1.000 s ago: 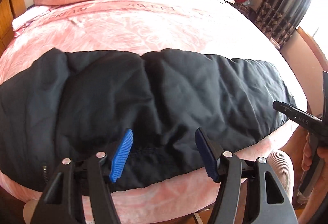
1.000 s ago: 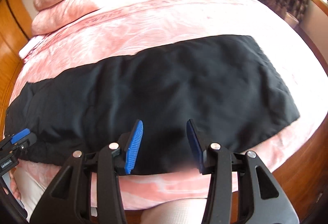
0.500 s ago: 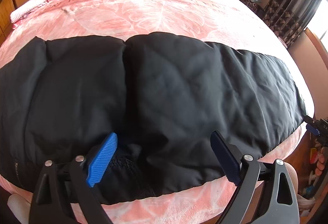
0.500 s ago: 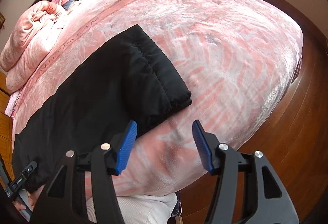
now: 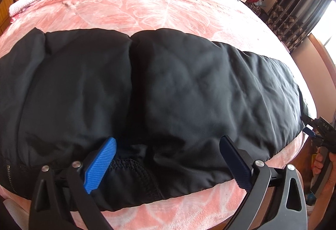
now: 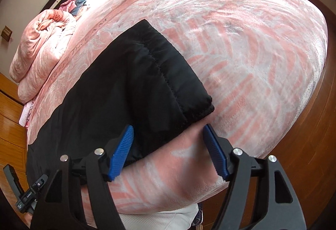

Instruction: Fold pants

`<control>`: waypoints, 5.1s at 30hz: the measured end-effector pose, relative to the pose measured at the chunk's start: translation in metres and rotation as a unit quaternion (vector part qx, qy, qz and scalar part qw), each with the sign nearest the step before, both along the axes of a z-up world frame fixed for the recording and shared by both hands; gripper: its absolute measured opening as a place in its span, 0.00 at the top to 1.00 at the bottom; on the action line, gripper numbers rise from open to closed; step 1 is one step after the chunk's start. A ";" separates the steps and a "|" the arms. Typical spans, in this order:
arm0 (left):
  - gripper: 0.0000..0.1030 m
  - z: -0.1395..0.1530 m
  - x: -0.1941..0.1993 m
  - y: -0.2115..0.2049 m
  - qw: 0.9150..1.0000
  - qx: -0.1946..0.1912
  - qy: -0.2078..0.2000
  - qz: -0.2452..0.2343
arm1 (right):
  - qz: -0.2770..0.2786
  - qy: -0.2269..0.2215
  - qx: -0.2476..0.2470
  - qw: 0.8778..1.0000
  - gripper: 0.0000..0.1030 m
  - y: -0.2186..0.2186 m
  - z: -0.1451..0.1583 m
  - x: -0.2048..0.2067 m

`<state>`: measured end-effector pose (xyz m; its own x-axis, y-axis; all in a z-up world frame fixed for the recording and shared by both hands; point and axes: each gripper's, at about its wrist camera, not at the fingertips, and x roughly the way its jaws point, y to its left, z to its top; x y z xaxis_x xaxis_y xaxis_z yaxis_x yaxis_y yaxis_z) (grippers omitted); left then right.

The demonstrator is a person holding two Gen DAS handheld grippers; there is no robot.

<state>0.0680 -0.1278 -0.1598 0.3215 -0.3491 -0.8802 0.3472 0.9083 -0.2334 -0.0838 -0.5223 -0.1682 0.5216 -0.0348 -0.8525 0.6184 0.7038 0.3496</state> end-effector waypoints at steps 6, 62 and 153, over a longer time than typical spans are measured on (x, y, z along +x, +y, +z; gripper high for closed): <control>0.04 -0.004 0.002 -0.004 1.000 0.012 -0.006 -0.009 | 0.008 -0.032 0.017 0.999 0.57 -0.005 -0.003 0.010; 0.04 0.056 0.016 0.177 0.988 -0.077 -0.036 0.131 | 0.449 -0.037 -0.151 0.880 0.89 0.386 0.062 0.133; 0.04 0.044 0.019 0.241 0.992 -0.003 -0.004 0.129 | 0.440 -0.008 -0.066 0.896 0.64 0.428 0.033 0.140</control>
<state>0.0866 0.1133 -0.1159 0.4080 -0.2591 -0.8754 0.1055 0.9658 -0.2367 0.0557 -0.0939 -0.1353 0.4095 0.2949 -0.8633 -0.1998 0.9523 0.2305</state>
